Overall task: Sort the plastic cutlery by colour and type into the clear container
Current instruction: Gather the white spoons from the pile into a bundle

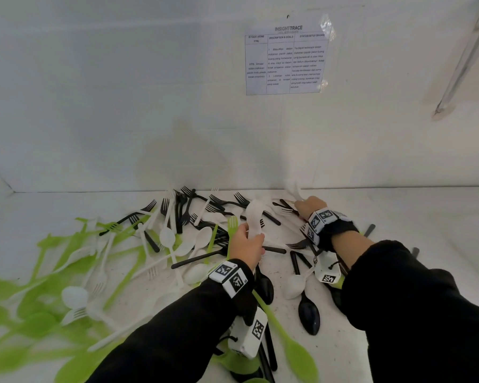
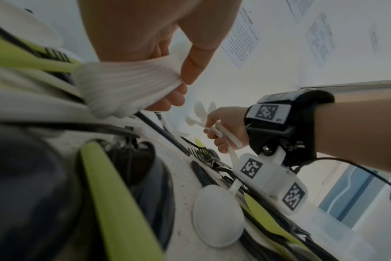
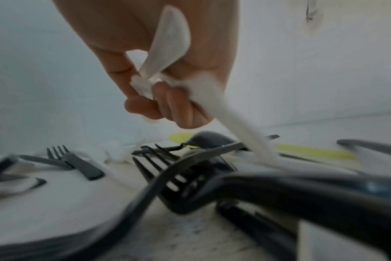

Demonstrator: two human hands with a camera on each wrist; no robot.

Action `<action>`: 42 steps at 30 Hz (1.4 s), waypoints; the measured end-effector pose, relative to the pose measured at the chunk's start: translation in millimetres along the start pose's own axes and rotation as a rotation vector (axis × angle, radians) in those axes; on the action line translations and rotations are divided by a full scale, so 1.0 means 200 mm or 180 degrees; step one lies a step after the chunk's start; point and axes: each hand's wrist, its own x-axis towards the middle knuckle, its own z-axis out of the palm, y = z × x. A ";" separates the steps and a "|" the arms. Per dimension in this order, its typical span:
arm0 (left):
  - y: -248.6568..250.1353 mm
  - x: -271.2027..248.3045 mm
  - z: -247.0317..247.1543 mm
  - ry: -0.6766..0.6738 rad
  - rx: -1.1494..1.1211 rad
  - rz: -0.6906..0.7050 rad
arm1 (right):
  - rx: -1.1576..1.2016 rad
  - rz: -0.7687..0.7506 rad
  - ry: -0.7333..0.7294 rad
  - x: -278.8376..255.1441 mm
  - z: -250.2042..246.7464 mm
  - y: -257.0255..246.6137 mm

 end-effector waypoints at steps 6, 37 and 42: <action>-0.01 -0.01 -0.01 0.0218 -0.0045 -0.0018 | 0.0108 -0.0501 -0.0215 -0.10 0.04 -0.01; 0.07 -0.10 0.01 0.0182 -0.0844 -0.0201 | 0.2403 -0.0922 -0.0641 -0.36 0.25 0.03; 0.05 -0.12 0.02 0.0141 -0.0995 -0.0468 | 0.2458 -0.1055 -0.0636 -0.46 0.30 0.07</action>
